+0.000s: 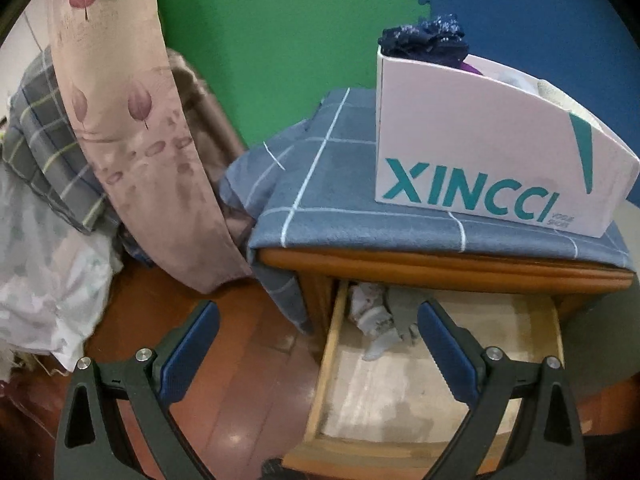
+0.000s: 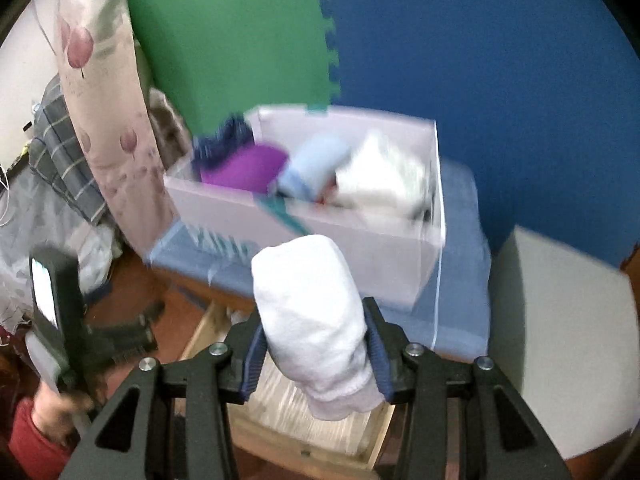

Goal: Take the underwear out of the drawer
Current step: 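Move the left tool back toward the drawer while the right tool lifts the white sock, then lower the white rolled sock into the box and open the right tool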

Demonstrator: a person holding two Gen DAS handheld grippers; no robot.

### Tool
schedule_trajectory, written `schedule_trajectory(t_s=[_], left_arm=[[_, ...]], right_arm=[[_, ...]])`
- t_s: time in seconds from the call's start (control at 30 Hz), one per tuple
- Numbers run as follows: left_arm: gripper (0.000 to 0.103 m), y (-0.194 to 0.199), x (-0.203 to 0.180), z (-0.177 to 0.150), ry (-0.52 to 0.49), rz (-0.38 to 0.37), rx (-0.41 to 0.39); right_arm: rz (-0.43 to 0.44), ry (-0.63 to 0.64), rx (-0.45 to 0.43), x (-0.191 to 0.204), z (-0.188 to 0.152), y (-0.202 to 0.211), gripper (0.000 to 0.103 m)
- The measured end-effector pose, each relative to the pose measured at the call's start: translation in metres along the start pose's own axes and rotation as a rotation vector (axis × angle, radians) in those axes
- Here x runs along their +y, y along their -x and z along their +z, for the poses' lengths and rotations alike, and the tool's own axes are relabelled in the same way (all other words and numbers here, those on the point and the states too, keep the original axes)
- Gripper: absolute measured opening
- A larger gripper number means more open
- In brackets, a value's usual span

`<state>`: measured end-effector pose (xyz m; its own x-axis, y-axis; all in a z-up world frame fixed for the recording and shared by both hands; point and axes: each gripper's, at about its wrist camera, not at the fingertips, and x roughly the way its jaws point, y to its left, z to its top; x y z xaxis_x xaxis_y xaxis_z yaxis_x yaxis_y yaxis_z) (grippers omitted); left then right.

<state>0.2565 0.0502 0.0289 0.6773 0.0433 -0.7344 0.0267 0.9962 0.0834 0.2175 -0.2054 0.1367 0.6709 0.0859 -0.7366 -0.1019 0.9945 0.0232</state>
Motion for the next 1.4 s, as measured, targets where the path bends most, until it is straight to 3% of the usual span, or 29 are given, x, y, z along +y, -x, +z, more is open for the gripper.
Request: schedule_trajectory(t_s=[0.27,0.5,0.87,1.17,1.4], left_arm=[[0.099,-0.002,0.008,0.001,0.034,-0.026,0.017],[0.099,-0.005,0.006,0.000,0.031,-0.035,0.033],[0.099,-0.012,0.010,-0.002,0.059,-0.044,0.063],[0.099,-0.019,0.022,-0.004,0.093,0.026,0.083],[0.099,-0.026,0.045,-0.003,0.156,0.067,0.104]], right_arm=[[-0.051,0.027,-0.061,0.018,0.090,-0.003,0.045],[-0.121,0.037,-0.016,0.022,0.135,-0.047,0.045],[-0.193,0.012,0.078,0.007,0.145,-0.109,0.045],[-0.250,-0.024,0.149,-0.008,0.143,-0.155,0.045],[-0.260,-0.048,0.153,-0.013,0.141,-0.167,0.047]])
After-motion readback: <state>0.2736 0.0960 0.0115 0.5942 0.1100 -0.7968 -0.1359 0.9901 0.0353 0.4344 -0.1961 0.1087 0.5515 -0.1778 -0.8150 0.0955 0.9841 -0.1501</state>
